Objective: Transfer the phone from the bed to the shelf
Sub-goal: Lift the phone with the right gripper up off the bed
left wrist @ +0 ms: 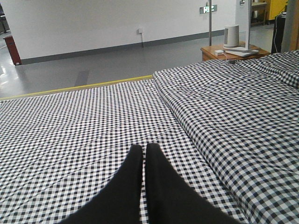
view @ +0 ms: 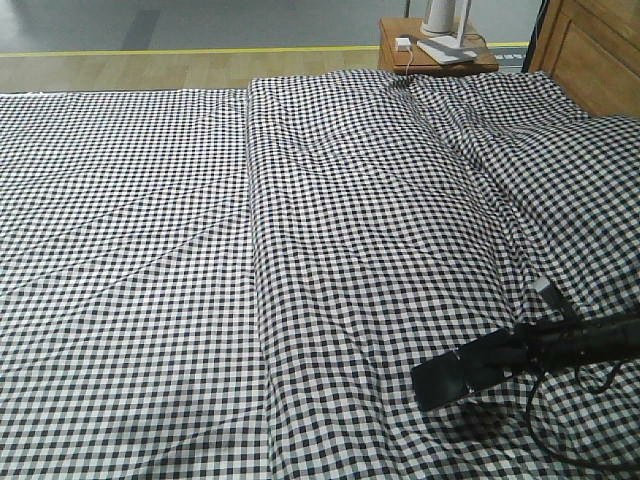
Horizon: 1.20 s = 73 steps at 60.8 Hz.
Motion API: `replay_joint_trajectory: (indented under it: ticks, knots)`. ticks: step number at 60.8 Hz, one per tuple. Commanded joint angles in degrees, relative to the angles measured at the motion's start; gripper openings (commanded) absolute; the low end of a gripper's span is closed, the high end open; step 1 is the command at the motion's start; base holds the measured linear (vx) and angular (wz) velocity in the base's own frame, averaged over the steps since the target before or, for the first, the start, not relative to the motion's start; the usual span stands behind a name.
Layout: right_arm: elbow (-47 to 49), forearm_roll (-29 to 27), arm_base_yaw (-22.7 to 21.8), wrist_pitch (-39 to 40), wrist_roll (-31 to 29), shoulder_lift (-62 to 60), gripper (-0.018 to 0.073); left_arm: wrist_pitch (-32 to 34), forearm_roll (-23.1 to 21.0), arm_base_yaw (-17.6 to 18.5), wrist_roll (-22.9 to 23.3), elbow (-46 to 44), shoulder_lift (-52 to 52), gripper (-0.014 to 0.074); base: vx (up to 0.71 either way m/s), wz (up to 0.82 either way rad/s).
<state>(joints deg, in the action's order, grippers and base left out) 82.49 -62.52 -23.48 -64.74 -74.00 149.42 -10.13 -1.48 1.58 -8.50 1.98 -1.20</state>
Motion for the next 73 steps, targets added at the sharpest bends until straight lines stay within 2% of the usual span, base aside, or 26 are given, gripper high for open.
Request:
replay_joint_trajectory:
  ticks: [1,23,34,45,52,62,73]
  knots:
    - [-3.0,-3.0,-0.1,-9.1,-1.4,-9.8,-0.0006,4.1,-0.5,0.2,0.3,-1.3,-0.2,0.0001,0.00,0.00]
    - [-16.4,-7.8,0.1,-9.1,-0.6,-35.8,-0.0005,4.1,-0.5,0.2,0.3,-1.3,-0.2,0.0001,0.00,0.00]
    - [-17.7,-9.5,0.1,-9.1,-0.5,-46.6,-0.0003,4.1,-0.5,0.2,0.3,-1.3,-0.2,0.0001,0.00,0.00]
    - [-17.7,-14.0,1.0,-9.0,-0.9,-54.2,-0.0003,4.1,-0.5,0.2,0.3,-1.3,-0.2,0.0001,0.00,0.00]
    - [-17.7,-15.9,6.7,-9.0,-1.7,-56.1,-0.0003,4.1,-0.5,0.2,0.3,-1.3,-0.2,0.0001,0.00,0.00]
    - [-17.7,-14.8,17.0,-9.0,-1.9,-56.7,-0.0003,4.1,-0.5,0.2,0.3,-1.3,-0.2,0.0001,0.00,0.00]
    - [-17.7,-14.7,25.5,-9.0,-0.9,-59.1,-0.0003,4.1,-0.5,0.2,0.3,-1.3,-0.2,0.0001,0.00,0.00]
